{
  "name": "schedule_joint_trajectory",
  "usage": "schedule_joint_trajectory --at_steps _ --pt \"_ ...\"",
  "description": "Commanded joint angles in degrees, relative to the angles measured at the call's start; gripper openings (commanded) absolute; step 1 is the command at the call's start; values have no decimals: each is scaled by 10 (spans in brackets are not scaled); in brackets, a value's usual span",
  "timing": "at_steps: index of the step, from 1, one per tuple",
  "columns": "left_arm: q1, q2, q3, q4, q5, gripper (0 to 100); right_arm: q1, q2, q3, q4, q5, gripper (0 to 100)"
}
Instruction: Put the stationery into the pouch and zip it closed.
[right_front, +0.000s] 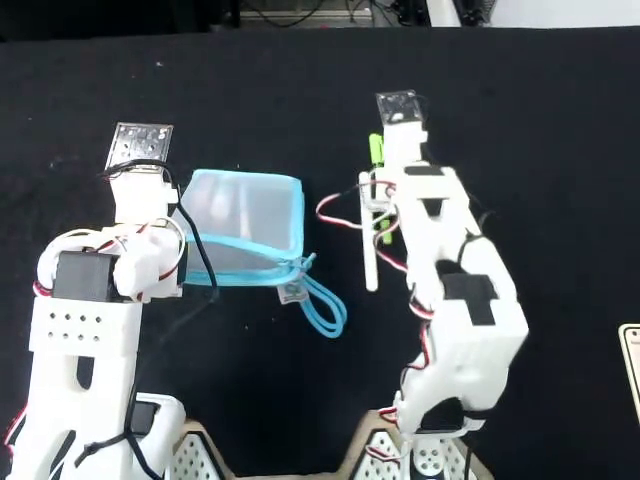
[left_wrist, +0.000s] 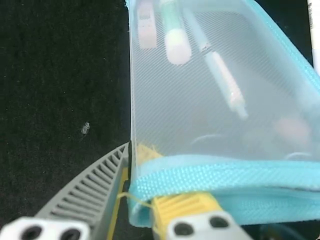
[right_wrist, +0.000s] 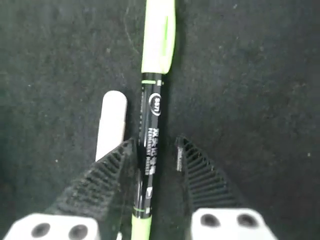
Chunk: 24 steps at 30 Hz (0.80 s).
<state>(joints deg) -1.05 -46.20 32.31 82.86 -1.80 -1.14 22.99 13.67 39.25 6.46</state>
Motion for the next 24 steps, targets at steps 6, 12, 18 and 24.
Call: schedule_joint_trajectory --at_steps 6,12,18,24 --pt "0 5 -1 -4 -3 30 23 57 -182 226 2 40" --pt "0 5 -1 -4 -3 30 29 58 -210 327 0 12" --pt "0 5 -1 -4 -3 30 71 54 -228 383 1 11" --pt "0 5 -2 -7 -3 30 107 58 -281 462 1 31"
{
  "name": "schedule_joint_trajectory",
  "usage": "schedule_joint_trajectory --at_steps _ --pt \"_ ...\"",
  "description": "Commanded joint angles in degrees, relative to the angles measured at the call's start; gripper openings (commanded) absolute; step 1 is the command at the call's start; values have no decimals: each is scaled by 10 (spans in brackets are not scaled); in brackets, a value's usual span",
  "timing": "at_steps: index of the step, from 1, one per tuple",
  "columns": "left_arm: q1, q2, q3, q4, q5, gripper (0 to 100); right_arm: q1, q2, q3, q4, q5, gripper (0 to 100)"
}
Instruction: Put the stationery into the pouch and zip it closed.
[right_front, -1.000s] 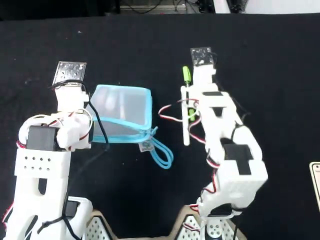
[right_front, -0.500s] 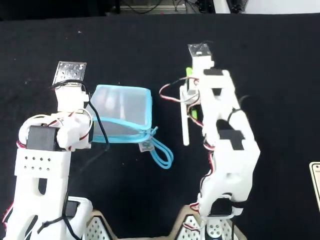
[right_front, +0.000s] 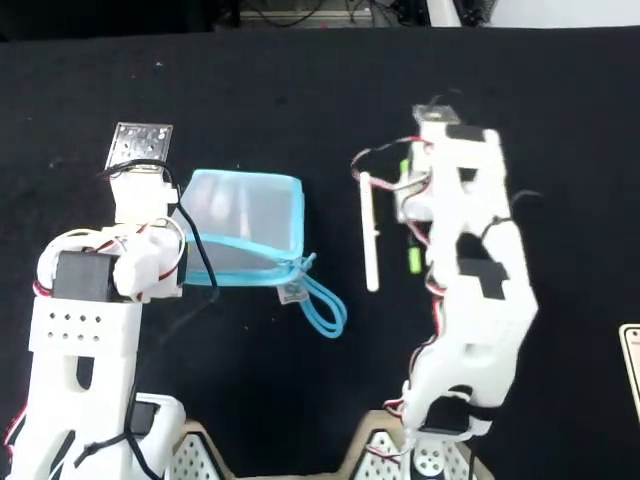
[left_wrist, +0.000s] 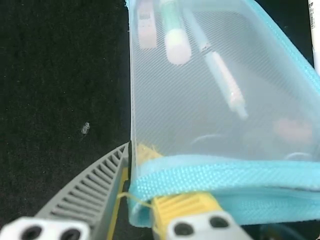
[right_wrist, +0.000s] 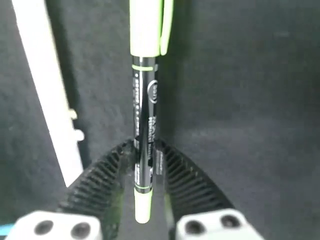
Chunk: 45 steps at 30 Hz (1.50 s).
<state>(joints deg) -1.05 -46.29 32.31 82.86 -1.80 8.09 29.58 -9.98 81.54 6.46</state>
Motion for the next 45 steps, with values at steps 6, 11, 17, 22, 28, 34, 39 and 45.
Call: schedule_joint_trajectory --at_steps 6,11,17,22,28,34,39,45 --pt "0 6 -4 -8 -3 30 -15 -7 -46 59 4 232" --pt "0 6 -4 -8 -3 30 -18 -14 -51 11 4 202" --pt "0 6 -4 -7 -3 30 -17 -14 -44 -114 -1 201" --pt "0 6 -3 -6 -3 30 -19 6 -11 -203 3 201" --pt "0 6 -2 -4 -3 30 -18 50 -16 -236 4 201" --pt "0 6 -2 -4 -3 30 -16 66 -46 -200 42 45" --pt "0 6 -1 -4 -3 30 -16 12 -20 -178 13 14" --pt "0 6 -1 -4 -3 30 -28 -179 182 -254 15 11"
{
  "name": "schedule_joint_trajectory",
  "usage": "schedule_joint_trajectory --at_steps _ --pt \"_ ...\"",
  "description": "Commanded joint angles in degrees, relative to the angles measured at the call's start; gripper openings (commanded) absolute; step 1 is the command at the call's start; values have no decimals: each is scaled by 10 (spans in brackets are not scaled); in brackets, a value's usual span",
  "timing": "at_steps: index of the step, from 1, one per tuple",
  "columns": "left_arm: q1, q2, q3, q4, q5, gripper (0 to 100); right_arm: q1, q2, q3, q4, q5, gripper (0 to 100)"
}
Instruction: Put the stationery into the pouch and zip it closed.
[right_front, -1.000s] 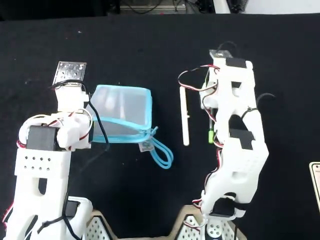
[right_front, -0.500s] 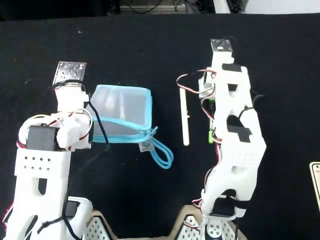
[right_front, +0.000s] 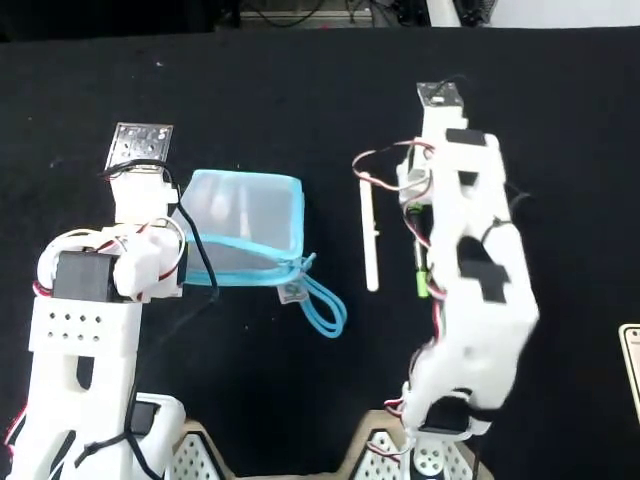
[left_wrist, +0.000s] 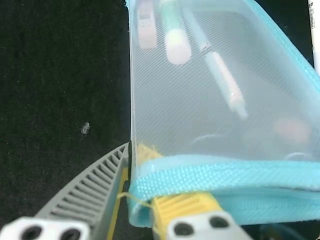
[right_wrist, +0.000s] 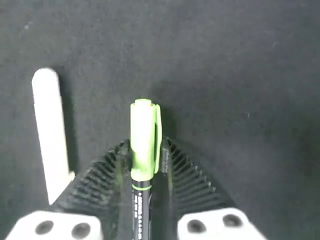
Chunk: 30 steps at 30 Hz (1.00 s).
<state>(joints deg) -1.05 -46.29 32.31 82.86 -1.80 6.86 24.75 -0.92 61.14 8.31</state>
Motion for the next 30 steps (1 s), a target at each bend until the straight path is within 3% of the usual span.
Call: schedule_joint_trajectory --at_steps 1,5,14,23,30 --pt "0 6 -1 -4 -3 30 -19 -174 137 -75 -4 11" --pt "0 6 -1 -4 -3 30 -28 -356 291 -144 -4 11" --pt "0 6 -1 -4 -3 30 -62 -674 437 -149 -8 11" --pt "0 6 4 -7 -3 30 -196 -935 512 -148 -8 15" --pt "2 6 7 -8 -3 30 -347 -1194 553 -153 -4 15"
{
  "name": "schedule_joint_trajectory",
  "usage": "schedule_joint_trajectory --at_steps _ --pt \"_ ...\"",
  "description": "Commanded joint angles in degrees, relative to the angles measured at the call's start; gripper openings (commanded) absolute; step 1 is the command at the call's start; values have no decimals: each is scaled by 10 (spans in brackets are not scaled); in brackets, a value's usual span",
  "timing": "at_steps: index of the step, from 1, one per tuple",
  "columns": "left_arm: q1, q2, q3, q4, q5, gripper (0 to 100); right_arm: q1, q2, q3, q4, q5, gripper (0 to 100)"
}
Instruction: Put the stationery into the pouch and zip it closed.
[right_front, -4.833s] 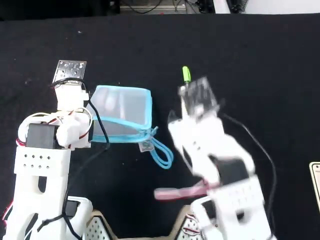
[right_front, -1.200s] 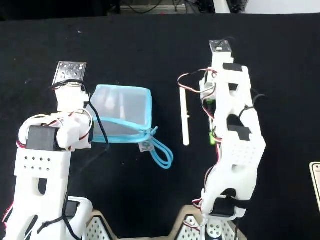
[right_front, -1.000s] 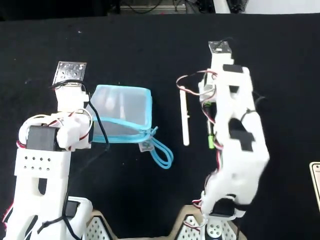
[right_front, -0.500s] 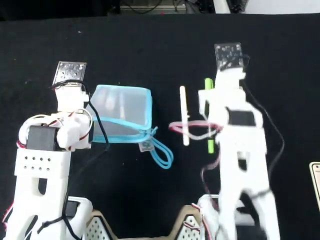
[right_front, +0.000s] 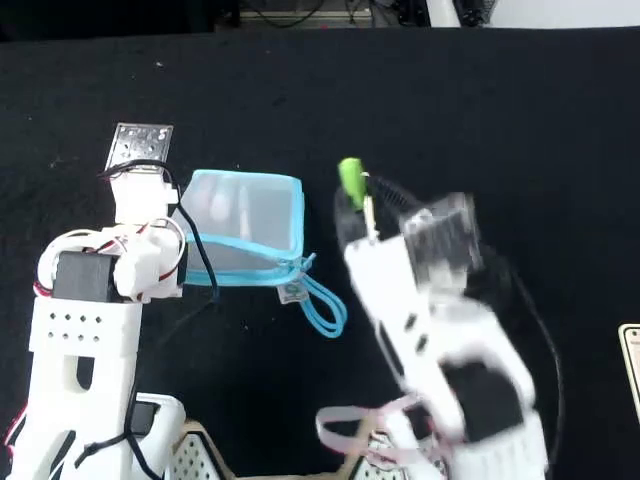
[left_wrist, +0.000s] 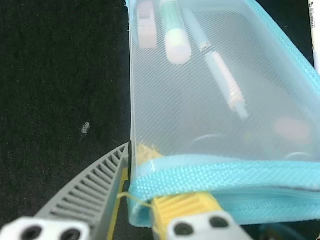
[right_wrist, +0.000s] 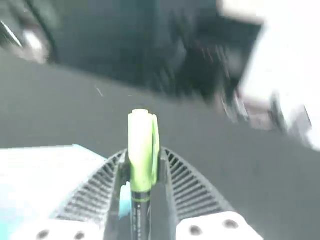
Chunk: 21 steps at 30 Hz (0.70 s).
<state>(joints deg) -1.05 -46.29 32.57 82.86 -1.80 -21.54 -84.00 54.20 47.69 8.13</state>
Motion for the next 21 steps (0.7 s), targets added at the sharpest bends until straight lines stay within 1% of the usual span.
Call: schedule_joint_trajectory --at_steps 1,4,6,11,16,21 --pt "2 6 5 -8 -3 30 -88 -140 4 -18 -2 15" --pt "2 6 5 -8 -3 30 -149 -219 12 -40 -2 15" --pt "3 6 5 -8 -3 30 -171 -249 29 -72 -2 12" --pt "4 6 5 -8 -3 30 -197 -255 97 -158 -2 12" --pt "4 6 5 -8 -3 30 -248 -255 168 -245 -2 11" --pt "4 6 5 -8 -3 30 -257 -255 220 -332 -2 11"
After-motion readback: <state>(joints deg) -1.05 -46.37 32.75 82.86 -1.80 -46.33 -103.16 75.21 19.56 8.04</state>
